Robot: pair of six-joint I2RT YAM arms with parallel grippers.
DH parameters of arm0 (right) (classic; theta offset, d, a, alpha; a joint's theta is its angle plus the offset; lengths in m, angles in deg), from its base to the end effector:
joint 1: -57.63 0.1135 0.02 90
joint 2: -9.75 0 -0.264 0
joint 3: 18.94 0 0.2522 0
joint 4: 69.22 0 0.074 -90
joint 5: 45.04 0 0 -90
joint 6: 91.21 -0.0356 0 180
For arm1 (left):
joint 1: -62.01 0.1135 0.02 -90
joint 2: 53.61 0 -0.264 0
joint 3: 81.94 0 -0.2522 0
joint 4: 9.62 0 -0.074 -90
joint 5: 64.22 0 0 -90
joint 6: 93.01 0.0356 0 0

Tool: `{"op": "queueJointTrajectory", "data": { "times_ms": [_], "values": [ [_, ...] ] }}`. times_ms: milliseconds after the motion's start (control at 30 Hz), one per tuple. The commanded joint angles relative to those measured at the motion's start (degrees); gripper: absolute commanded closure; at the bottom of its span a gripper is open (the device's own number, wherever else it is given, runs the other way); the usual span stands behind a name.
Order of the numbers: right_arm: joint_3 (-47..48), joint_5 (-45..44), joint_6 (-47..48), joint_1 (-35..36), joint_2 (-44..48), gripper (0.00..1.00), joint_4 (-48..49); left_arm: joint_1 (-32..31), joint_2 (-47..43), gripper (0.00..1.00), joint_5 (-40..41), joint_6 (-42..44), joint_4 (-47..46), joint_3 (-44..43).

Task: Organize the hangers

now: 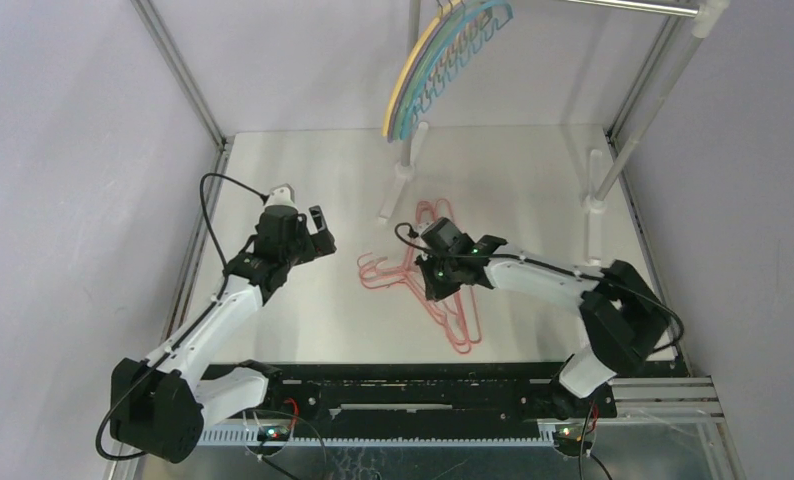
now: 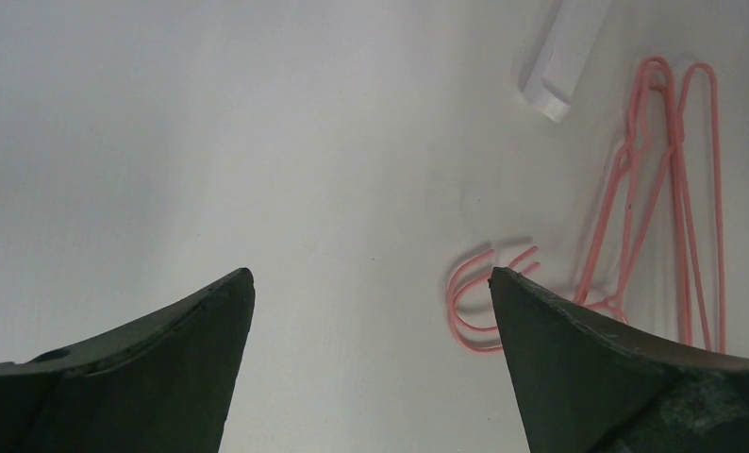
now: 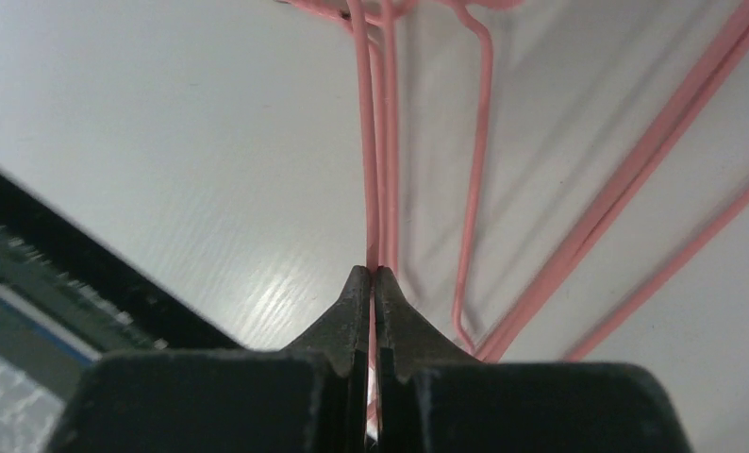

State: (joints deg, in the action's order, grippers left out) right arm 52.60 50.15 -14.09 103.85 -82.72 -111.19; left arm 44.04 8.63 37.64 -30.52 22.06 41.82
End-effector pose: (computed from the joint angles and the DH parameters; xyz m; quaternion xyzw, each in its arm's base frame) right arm 0.2169 0.2310 0.1897 -0.2888 0.9273 0.1537 0.1819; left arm 0.2248 -0.0652 0.2542 -0.1196 0.8859 -0.0840 0.4403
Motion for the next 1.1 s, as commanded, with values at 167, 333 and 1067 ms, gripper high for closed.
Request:
{"op": "queueJointTrajectory", "data": {
  "times_ms": [167,333,1067],
  "values": [
    [1.1,8.2,0.9,-3.8,15.3,1.00,-4.4,-0.1,-2.3,0.01,1.1,-0.9,-0.3,-0.2],
    [-0.3,11.2,0.5,-6.8,15.3,1.00,-4.3,-0.1,-3.8,0.00,1.3,-1.2,0.1,0.2],
    [-1.0,4.0,1.5,-3.4,-4.3,1.00,2.9,-0.6,-8.3,0.00,1.0,-2.7,1.3,4.4]
  ]
}}
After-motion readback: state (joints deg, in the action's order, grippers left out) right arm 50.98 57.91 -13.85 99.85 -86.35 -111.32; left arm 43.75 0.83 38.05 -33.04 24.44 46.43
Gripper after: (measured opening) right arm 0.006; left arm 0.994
